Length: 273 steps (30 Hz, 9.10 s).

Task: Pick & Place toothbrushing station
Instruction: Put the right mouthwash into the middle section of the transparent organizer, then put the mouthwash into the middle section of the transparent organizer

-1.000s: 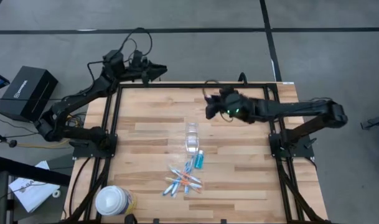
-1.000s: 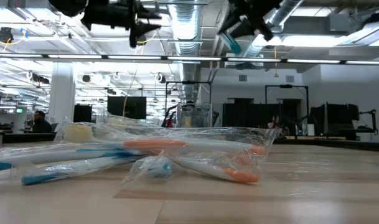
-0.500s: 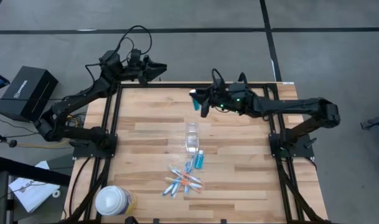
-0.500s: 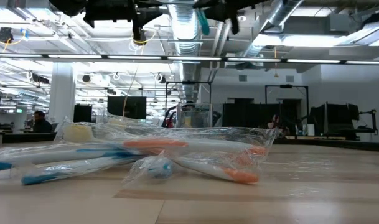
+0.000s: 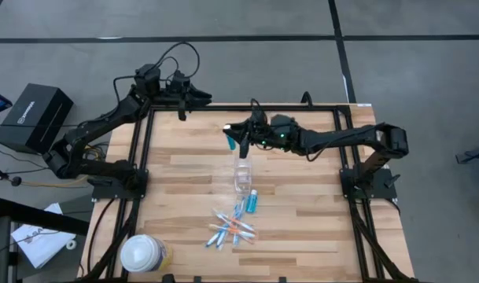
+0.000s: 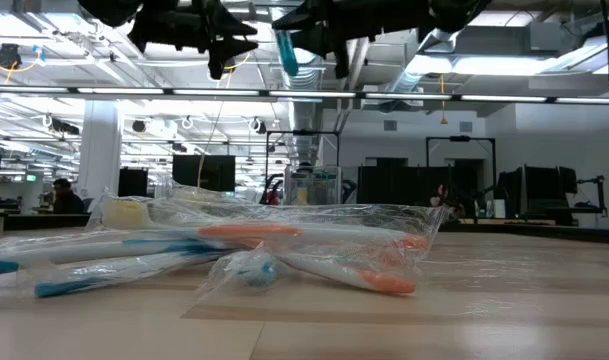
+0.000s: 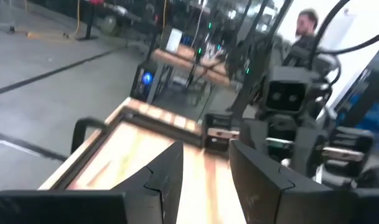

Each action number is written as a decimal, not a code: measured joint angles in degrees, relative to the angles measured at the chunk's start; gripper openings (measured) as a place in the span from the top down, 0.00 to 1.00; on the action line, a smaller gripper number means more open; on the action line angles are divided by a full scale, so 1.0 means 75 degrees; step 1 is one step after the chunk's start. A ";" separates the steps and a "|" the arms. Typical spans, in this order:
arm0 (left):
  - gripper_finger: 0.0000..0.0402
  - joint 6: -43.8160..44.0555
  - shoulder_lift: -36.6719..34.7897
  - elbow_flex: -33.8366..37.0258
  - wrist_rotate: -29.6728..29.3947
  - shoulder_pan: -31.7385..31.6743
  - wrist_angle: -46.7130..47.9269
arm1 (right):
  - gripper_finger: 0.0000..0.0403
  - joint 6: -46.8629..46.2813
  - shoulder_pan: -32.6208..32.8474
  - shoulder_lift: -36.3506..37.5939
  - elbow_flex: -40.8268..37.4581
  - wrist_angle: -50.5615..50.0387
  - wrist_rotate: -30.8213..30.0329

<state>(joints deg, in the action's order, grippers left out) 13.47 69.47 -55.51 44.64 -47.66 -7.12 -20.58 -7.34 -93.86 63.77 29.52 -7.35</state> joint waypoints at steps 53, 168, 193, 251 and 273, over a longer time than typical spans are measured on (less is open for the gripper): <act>0.69 -0.0640 0.0003 0.3305 -0.0992 0.0903 -0.3739 | 0.80 0.0434 0.0502 -0.0138 -0.3690 0.3977 -0.1285; 0.69 -0.1354 0.0003 0.5668 -0.1815 0.1387 -0.5743 | 0.68 0.0945 0.0972 -0.2764 -0.4989 0.8026 -0.2232; 0.69 -0.0952 0.0003 0.4952 -0.1490 0.1387 -0.5890 | 0.89 0.1255 0.0523 -0.1312 -0.4837 0.7660 -0.1655; 0.63 -0.1368 -0.0205 0.0647 -0.2172 0.2169 0.4122 | 0.74 -0.9947 0.3751 0.1431 0.1335 -0.9891 -0.1792; 0.63 -0.1292 -0.0259 0.1630 -0.2817 0.2218 0.4201 | 0.74 -1.0459 0.2650 -0.0917 0.1337 -0.8448 -0.0380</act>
<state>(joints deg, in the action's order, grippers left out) 3.78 67.53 -43.28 23.51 -31.03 24.39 -99.02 12.53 -100.74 73.80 -33.84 -10.20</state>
